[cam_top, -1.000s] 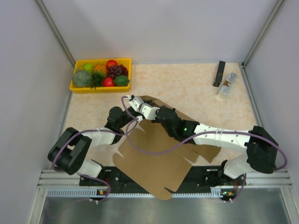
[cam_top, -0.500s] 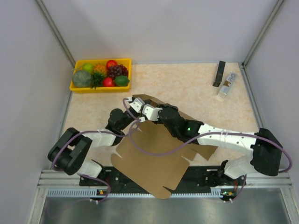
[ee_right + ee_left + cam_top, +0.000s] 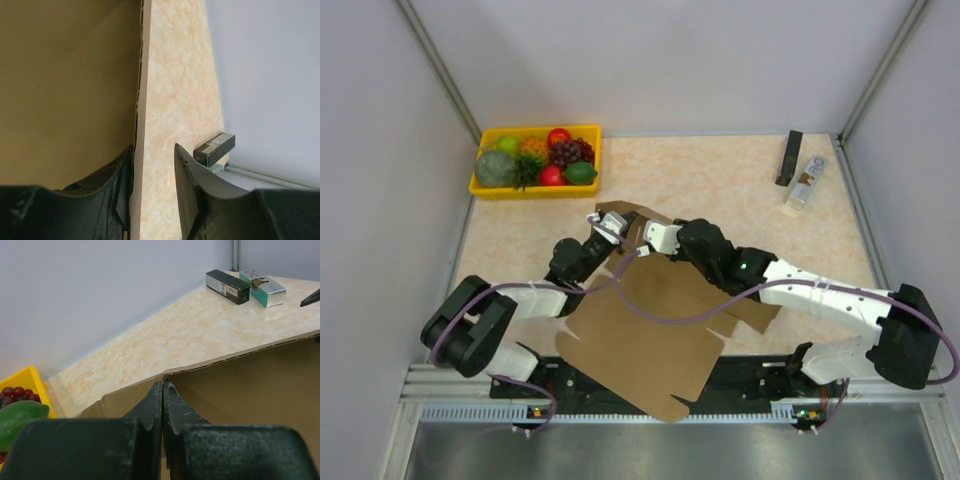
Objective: Fold the paper box
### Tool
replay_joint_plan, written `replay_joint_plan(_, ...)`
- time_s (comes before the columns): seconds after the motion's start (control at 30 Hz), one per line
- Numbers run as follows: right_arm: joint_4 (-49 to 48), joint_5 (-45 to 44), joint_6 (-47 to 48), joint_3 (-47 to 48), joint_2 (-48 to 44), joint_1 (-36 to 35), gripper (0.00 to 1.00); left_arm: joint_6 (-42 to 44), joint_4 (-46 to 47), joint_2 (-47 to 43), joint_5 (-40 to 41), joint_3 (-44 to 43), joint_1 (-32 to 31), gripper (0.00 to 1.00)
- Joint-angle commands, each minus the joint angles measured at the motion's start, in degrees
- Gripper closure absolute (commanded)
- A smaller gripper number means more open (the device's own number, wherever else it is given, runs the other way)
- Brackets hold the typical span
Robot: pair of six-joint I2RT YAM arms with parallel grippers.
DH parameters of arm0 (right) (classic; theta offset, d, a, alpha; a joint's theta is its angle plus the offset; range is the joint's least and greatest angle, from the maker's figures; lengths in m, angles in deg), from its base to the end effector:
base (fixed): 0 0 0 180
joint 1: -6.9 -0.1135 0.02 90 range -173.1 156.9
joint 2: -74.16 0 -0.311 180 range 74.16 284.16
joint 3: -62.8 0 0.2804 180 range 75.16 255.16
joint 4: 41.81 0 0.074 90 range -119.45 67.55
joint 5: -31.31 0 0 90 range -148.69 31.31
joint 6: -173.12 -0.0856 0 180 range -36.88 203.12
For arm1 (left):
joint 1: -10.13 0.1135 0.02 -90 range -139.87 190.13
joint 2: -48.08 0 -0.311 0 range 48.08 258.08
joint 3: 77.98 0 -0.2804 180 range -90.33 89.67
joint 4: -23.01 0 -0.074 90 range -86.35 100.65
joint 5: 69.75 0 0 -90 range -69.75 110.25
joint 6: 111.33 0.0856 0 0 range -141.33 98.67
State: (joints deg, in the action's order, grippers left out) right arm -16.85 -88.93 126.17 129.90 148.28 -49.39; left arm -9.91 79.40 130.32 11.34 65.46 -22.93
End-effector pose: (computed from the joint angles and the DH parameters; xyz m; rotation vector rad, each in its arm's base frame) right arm 0.2238 0.2578 0.3000 -1.3636 1.5605 -0.4190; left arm 0.2691 -0.1910 0.2505 0.6484 1.2397 -0.4222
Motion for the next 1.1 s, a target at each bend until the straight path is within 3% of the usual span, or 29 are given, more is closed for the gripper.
replay_joint_plan(0.0, 1.81, 5.1, 0.54, 2.3, -0.57, 1.89, 0.65, 1.76, 4.2, -1.73, 1.26, 0.3, -0.52, 1.0)
replay_joint_plan(0.2, -0.64, 3.97, 3.0, 4.06, 3.47, 1.71, 0.77, 1.24, 5.25, -0.68, 1.79, 0.13, -0.52, 1.0)
replay_joint_plan(0.43, -4.69, -1.75, 5.91, 5.11, 5.85, 1.19, 0.78, 0.0, 7.8, 1.35, 3.28, -0.05, -0.52, 1.0)
replay_joint_plan(0.53, -6.71, -3.06, 7.4, 4.06, 5.24, 1.1, 0.87, -0.08, 7.8, 1.35, 3.72, -0.05, -0.52, 1.0)
replay_joint_plan(0.57, -7.06, -3.51, 8.53, 3.88, 5.15, 1.18, 0.95, -0.43, 7.8, 1.26, 3.98, 0.04, -0.52, 1.0)
replay_joint_plan(0.6, -7.41, -3.77, 9.15, 3.71, 5.58, 1.1, 1.0, -1.39, 7.54, 0.74, 4.16, 0.12, -0.52, 0.97)
replay_joint_plan(0.67, -7.94, -3.95, 11.17, 3.01, 5.85, 1.19, 1.0, -2.54, 6.84, -0.23, 5.12, 0.56, -0.51, 0.82)
replay_joint_plan(0.87, -16.01, -1.49, 14.25, -0.77, 6.12, 2.59, 1.0, -12.2, -0.62, -8.74, 10.75, 3.81, -0.43, 0.58)
replay_joint_plan(1.07, -24.27, 0.53, 17.69, -3.59, 6.29, 3.64, 1.0, -26.44, -18.35, -24.38, 15.32, 8.91, -0.43, 0.52)
